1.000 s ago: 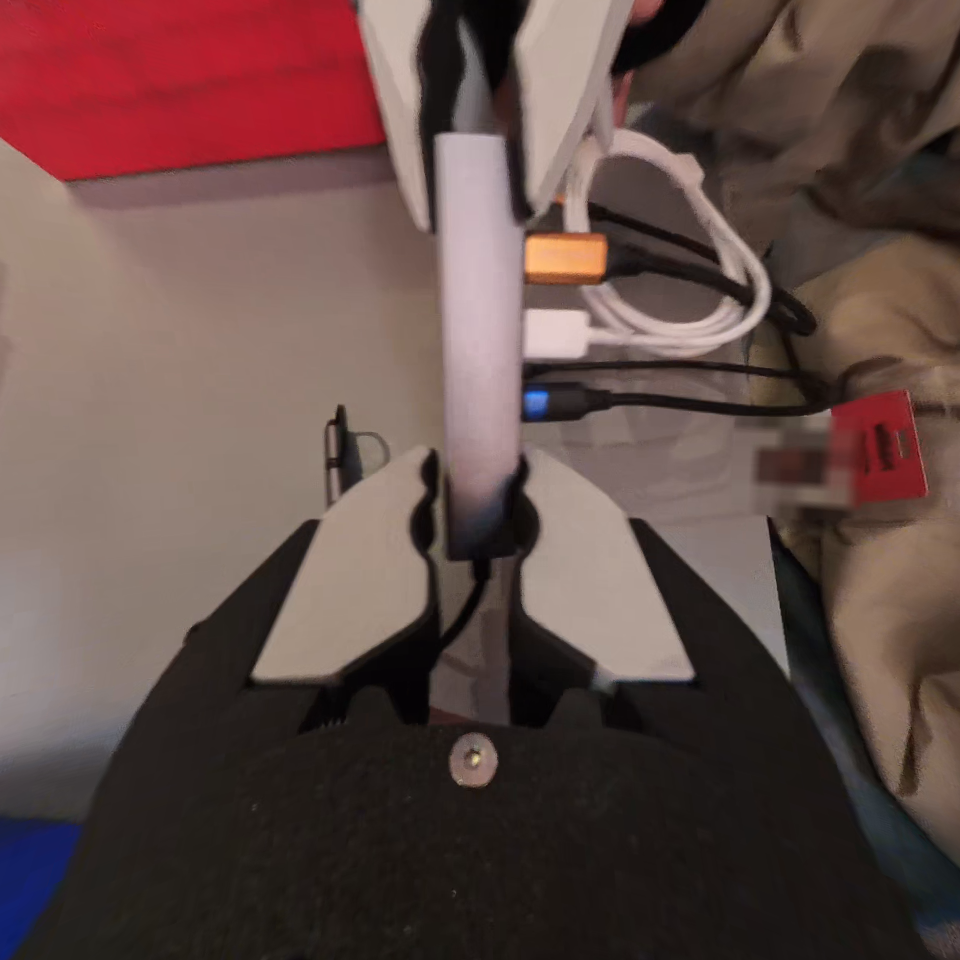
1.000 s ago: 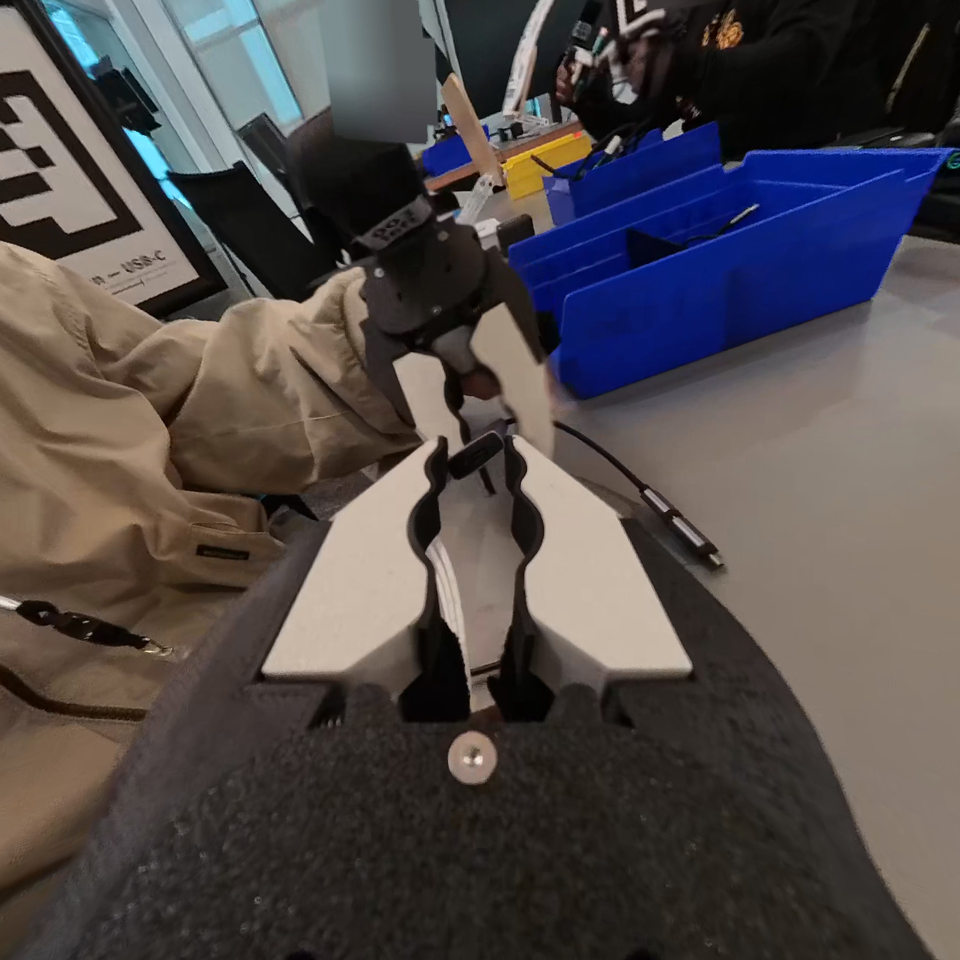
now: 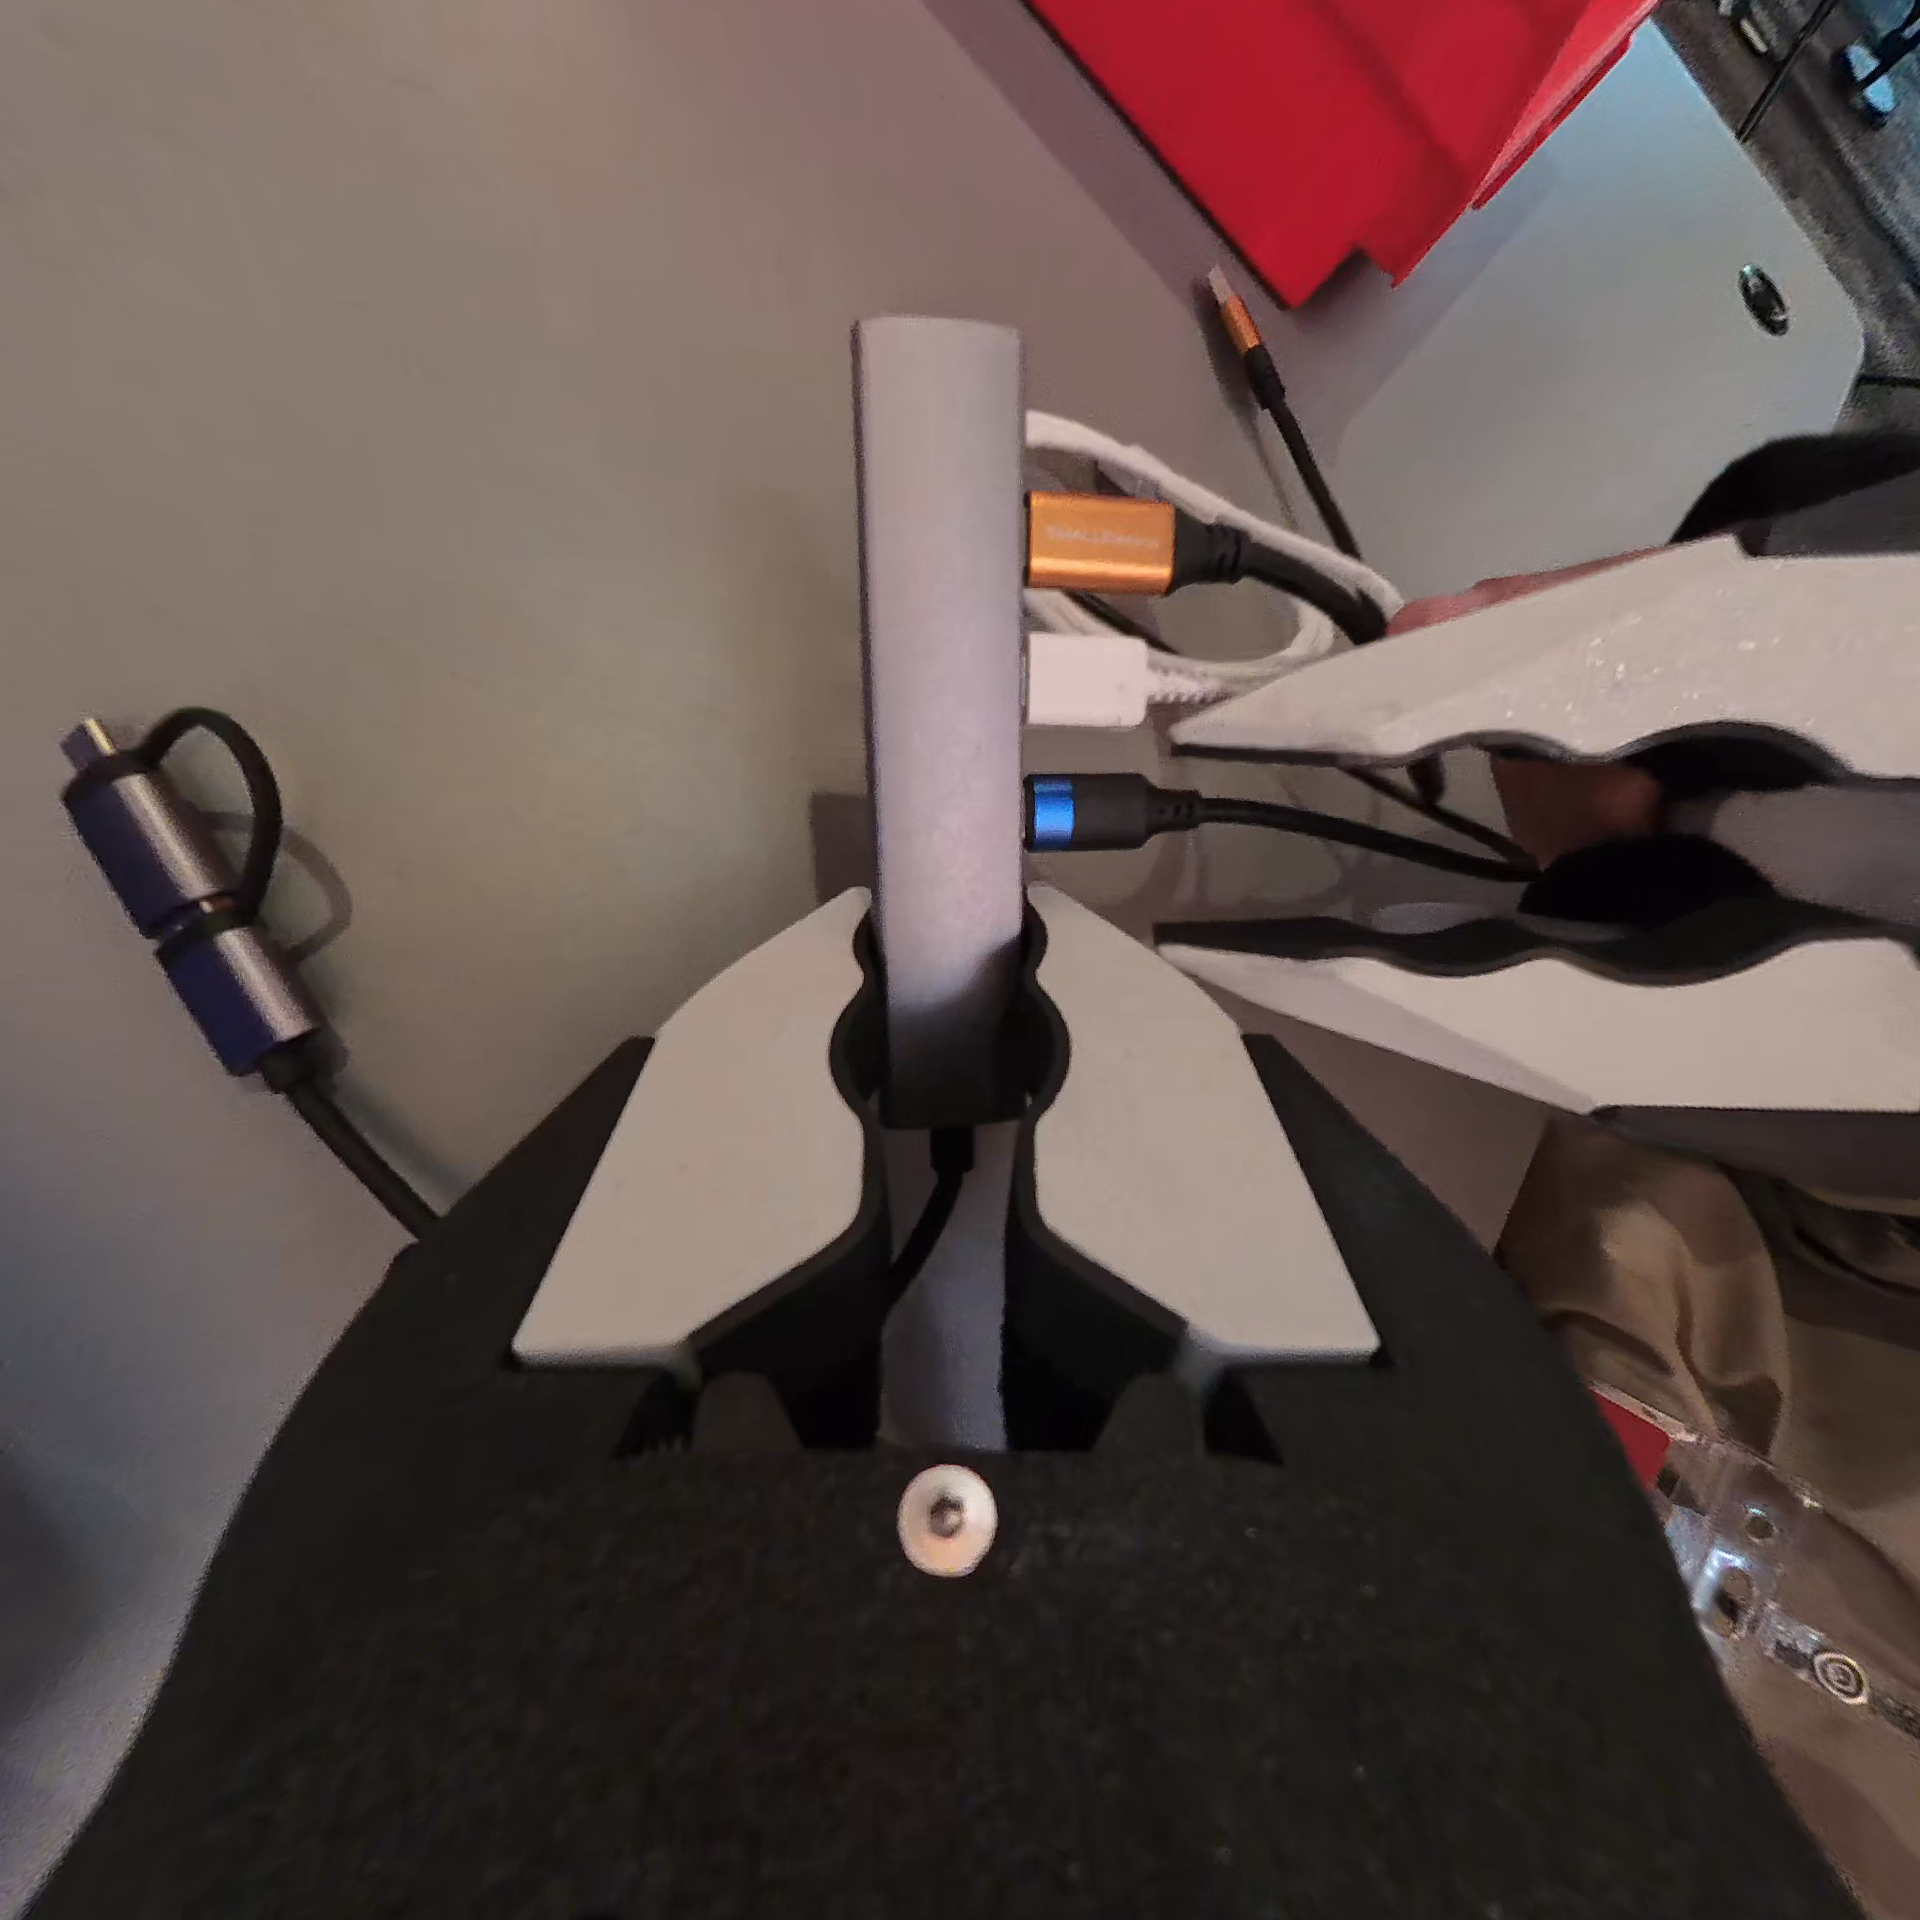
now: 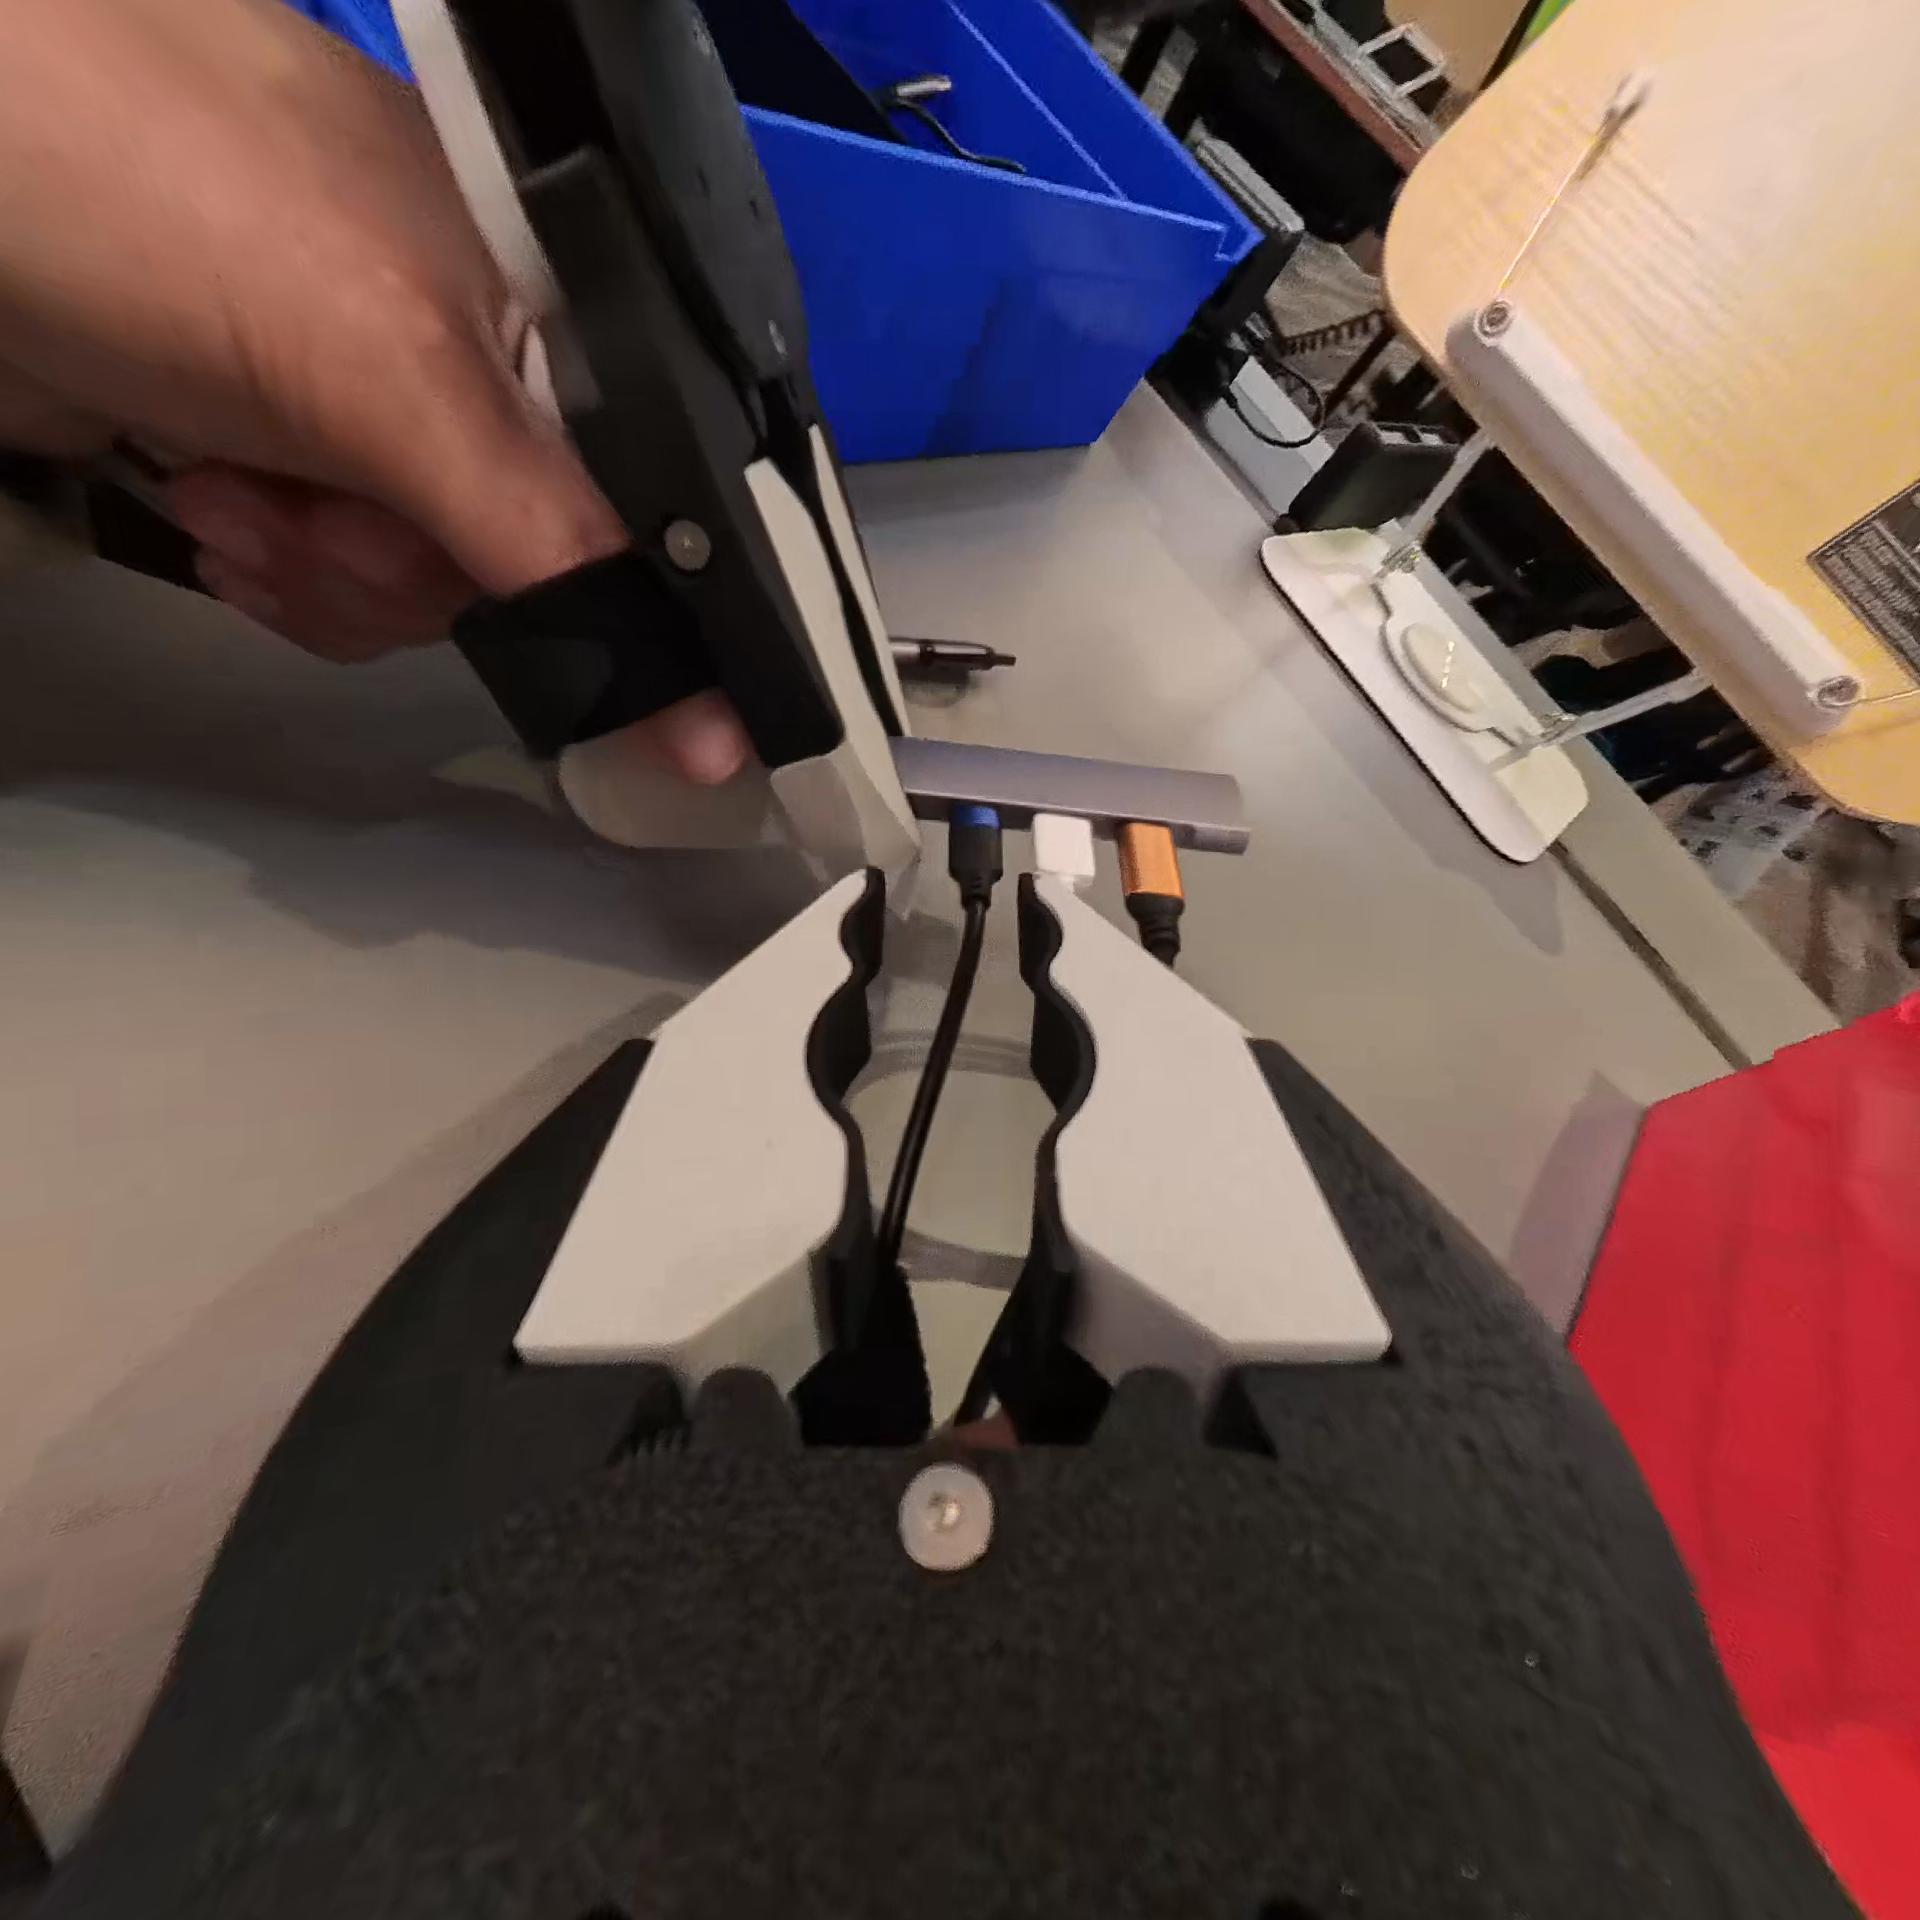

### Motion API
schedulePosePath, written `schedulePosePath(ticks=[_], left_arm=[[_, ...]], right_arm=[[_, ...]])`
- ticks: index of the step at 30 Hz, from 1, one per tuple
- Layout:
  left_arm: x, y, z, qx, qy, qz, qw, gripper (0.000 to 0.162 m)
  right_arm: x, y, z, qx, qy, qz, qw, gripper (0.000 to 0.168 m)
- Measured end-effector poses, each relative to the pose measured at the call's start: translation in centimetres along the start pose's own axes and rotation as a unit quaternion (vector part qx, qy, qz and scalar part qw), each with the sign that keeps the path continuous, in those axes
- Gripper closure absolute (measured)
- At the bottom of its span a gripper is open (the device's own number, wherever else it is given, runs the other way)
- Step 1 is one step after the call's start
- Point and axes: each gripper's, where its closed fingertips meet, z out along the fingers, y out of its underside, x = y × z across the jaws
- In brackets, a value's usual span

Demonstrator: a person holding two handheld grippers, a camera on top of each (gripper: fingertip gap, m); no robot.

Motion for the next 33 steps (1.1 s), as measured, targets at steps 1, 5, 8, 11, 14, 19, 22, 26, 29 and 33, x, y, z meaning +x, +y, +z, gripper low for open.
schedulePosePath(ticks=[1,5,8,11,14,19,22,26,29,33], left_arm=[[0.0,-0.1,-0.1,0.000,-0.001,0.002,1.000,0.141],[0.3,-0.4,-0.5,0.002,-0.012,0.022,1.000,0.141],[0.5,-0.5,-0.5,0.003,-0.022,0.032,0.999,0.141],[0.5,-0.6,-0.6,0.002,-0.030,0.045,0.999,0.141],[0.3,-0.7,-0.7,0.007,-0.035,0.038,0.999,0.141],[0.1,-0.8,-0.9,0.003,-0.033,0.031,0.999,0.141],[0.3,-0.6,-0.7,-0.004,-0.035,0.042,0.998,0.141],[0.5,-0.6,-0.3,-0.005,-0.043,0.057,0.997,0.141],[0.9,-0.5,0.2,-0.008,-0.031,0.053,0.998,0.141],[1.5,-0.6,0.5,-0.011,-0.024,0.059,0.998,0.140]], right_arm=[[0.0,0.1,0.1,-0.005,0.003,-0.002,1.000,0.144],[0.2,-0.1,0.1,0.006,0.014,0.009,1.000,0.150],[0.8,-0.2,-0.1,0.014,0.027,0.005,1.000,0.159],[0.8,-0.3,-0.1,0.022,0.025,0.011,0.999,0.160],[0.9,-0.4,-0.1,0.021,0.030,-0.002,0.999,0.162],[0.9,-0.4,-0.2,0.017,0.048,-0.013,0.999,0.165],[0.7,-0.1,-0.5,0.015,0.053,-0.023,0.998,0.165],[0.8,0.4,-0.8,0.007,0.054,-0.012,0.998,0.165],[0.8,0.8,-1.2,-0.002,0.060,-0.012,0.998,0.165],[0.9,1.1,-1.8,-0.005,0.064,-0.004,0.998,0.166]])
